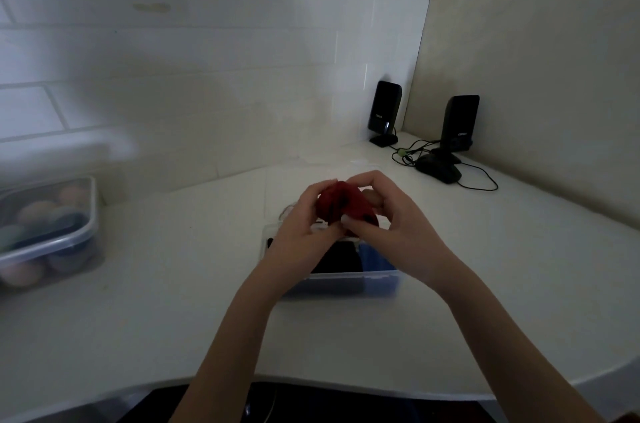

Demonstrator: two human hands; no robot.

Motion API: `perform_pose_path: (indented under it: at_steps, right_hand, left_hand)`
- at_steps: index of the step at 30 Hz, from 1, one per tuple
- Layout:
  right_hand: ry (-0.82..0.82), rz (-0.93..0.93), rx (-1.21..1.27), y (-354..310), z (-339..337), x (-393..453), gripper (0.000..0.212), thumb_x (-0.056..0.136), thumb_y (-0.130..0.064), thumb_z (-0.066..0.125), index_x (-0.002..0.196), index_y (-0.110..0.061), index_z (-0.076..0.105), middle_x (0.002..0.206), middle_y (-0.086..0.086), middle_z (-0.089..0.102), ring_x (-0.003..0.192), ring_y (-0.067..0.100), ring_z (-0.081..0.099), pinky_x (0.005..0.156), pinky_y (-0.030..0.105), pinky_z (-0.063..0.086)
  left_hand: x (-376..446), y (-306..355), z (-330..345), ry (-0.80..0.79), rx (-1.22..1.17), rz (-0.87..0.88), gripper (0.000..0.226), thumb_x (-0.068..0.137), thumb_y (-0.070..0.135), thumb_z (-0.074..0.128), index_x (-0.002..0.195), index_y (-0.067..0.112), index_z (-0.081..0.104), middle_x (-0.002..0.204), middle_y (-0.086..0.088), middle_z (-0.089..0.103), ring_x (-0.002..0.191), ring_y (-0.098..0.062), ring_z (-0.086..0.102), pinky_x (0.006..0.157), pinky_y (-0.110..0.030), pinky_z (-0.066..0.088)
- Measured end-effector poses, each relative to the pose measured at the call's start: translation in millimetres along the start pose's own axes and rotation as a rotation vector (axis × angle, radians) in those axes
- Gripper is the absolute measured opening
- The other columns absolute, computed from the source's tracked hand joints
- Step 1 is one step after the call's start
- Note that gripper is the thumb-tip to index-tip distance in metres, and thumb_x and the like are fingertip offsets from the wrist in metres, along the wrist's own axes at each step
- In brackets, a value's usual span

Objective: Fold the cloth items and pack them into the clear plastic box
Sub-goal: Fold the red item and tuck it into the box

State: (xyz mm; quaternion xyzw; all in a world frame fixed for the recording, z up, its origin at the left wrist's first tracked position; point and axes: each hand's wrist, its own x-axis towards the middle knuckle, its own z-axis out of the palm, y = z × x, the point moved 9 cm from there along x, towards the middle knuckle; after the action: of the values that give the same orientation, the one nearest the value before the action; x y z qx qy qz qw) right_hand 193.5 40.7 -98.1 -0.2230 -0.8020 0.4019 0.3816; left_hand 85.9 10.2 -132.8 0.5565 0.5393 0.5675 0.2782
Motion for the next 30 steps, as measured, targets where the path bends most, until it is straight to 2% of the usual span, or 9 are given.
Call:
perform_pose_path:
  at_steps: [5, 7, 9, 12, 17, 20, 23, 27, 30]
  right_hand:
    - [0.081, 0.143, 0.227, 7.5, -8.6, 2.6, 0.026, 0.084, -0.004, 0.064, 0.103, -0.021, 0.057, 0.085, 0.004, 0.07, 0.079, 0.009, 0.07, 0.067, 0.021, 0.057]
    - [0.041, 0.207, 0.255, 13.1, -5.3, 4.0, 0.028, 0.085, -0.007, 0.064, 0.11, -0.016, 0.058, 0.097, 0.01, 0.069, 0.085, 0.014, 0.07, 0.071, 0.025, 0.059]
    - [-0.075, 0.274, 0.257, 16.4, 6.0, 3.0, 0.031, 0.087, -0.013, 0.062, 0.117, -0.016, 0.059, 0.109, 0.01, 0.068, 0.095, 0.017, 0.069, 0.078, 0.028, 0.059]
    - [-0.198, 0.347, 0.302, 18.5, 20.4, -1.6, 0.026, 0.09, -0.015, 0.058, 0.115, -0.015, 0.062, 0.11, 0.008, 0.07, 0.1, 0.017, 0.069, 0.084, 0.029, 0.057]
    - [-0.199, 0.382, 0.342, 21.5, 22.6, -5.4, 0.021, 0.091, -0.014, 0.053, 0.107, -0.011, 0.065, 0.104, 0.01, 0.071, 0.099, 0.021, 0.068, 0.089, 0.033, 0.055]
    - [-0.132, 0.41, 0.451, 25.0, 20.5, -4.6, 0.019, 0.09, -0.01, 0.049, 0.095, -0.007, 0.067, 0.084, 0.004, 0.071, 0.081, 0.014, 0.068, 0.074, 0.024, 0.055]
    - [-0.009, 0.486, 0.496, 37.7, 19.1, -1.1, 0.017, 0.087, -0.007, 0.049, 0.081, -0.009, 0.065, 0.064, -0.002, 0.064, 0.06, 0.007, 0.061, 0.06, 0.021, 0.053]
    - [0.077, 0.527, 0.371, 53.7, 19.8, 8.1, 0.008, 0.084, -0.007, 0.056, 0.092, -0.009, 0.059, 0.08, 0.008, 0.066, 0.069, 0.015, 0.066, 0.062, 0.027, 0.057]
    - [0.029, 0.51, 0.202, 57.5, 27.5, 14.9, 0.021, 0.084, -0.012, 0.064, 0.098, -0.013, 0.05, 0.086, 0.014, 0.066, 0.071, 0.018, 0.065, 0.057, 0.024, 0.053]
  left_hand:
    - [-1.5, 3.4, -11.0, 0.019, -0.234, -0.038, 0.043, 0.079, -0.005, 0.064, 0.114, 0.019, 0.053, 0.11, -0.005, 0.063, 0.099, -0.015, 0.063, 0.078, -0.027, 0.057]
    - [-2.9, 6.2, -10.4, -0.022, -0.348, -0.047, 0.042, 0.072, -0.003, 0.062, 0.108, 0.019, 0.057, 0.105, -0.003, 0.065, 0.095, -0.013, 0.064, 0.072, -0.023, 0.055]
    - [-4.0, 8.3, -9.1, -0.053, -0.401, -0.056, 0.043, 0.067, 0.002, 0.058, 0.107, 0.019, 0.059, 0.103, -0.002, 0.066, 0.095, -0.013, 0.064, 0.076, -0.025, 0.055]
    - [-5.7, 10.6, -8.6, -0.065, -0.368, -0.06, 0.042, 0.067, 0.008, 0.06, 0.107, 0.022, 0.061, 0.105, -0.003, 0.066, 0.097, -0.014, 0.064, 0.081, -0.027, 0.054]
    - [-9.1, 5.8, -6.4, -0.095, -0.319, -0.13, 0.042, 0.067, 0.009, 0.065, 0.105, 0.029, 0.063, 0.108, -0.005, 0.068, 0.103, -0.022, 0.064, 0.089, -0.036, 0.054]
    - [-10.3, 3.9, -9.7, -0.104, -0.331, -0.161, 0.039, 0.078, -0.001, 0.066, 0.107, 0.025, 0.062, 0.1, -0.01, 0.072, 0.096, -0.025, 0.068, 0.087, -0.035, 0.056]
    - [-10.4, 2.1, -16.2, -0.073, -0.264, -0.182, 0.037, 0.081, 0.001, 0.066, 0.111, 0.021, 0.058, 0.099, -0.011, 0.073, 0.092, -0.024, 0.071, 0.08, -0.032, 0.058]
    - [-12.4, -2.7, -32.5, 0.031, -0.183, -0.205, 0.038, 0.078, -0.001, 0.069, 0.109, 0.018, 0.059, 0.102, -0.011, 0.071, 0.087, -0.022, 0.072, 0.071, -0.027, 0.059]
    - [-14.2, -1.1, -53.7, 0.132, -0.075, -0.157, 0.037, 0.075, -0.006, 0.07, 0.101, 0.019, 0.063, 0.101, -0.005, 0.07, 0.08, -0.021, 0.072, 0.064, -0.023, 0.058]
